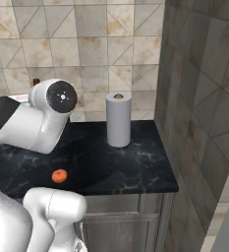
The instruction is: Place the beers on the top shelf of the fridge to keep them out of children's reach, and place the squash on lower shelves for easy access.
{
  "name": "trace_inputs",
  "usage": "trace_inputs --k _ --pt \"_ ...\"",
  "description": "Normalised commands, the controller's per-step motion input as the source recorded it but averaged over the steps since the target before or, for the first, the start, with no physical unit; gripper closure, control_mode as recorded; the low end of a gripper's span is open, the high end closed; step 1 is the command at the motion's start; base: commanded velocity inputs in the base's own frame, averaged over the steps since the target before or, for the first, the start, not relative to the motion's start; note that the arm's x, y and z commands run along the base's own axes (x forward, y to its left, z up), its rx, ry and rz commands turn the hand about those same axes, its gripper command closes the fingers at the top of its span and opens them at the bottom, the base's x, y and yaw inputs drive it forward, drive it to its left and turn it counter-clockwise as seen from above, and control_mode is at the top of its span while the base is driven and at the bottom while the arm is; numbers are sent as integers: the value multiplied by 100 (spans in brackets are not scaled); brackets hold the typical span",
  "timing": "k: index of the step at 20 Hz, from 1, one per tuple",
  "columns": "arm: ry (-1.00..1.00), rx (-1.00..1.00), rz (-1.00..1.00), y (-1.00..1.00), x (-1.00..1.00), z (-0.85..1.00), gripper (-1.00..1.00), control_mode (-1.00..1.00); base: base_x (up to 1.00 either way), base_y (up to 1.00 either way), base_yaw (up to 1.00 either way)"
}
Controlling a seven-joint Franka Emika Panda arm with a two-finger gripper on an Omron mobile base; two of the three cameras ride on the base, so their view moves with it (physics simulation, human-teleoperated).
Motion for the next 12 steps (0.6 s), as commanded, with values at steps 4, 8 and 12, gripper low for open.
trace_inputs --k 4,8,12 --pt "0 -8 -11 -53 -77 15 100 -100 0 0 0" --pt "1 -10 -19 -32 -76 14 100 -100 0 0 0" --pt "3 -14 -22 -5 -76 17 100 -100 0 0 0"
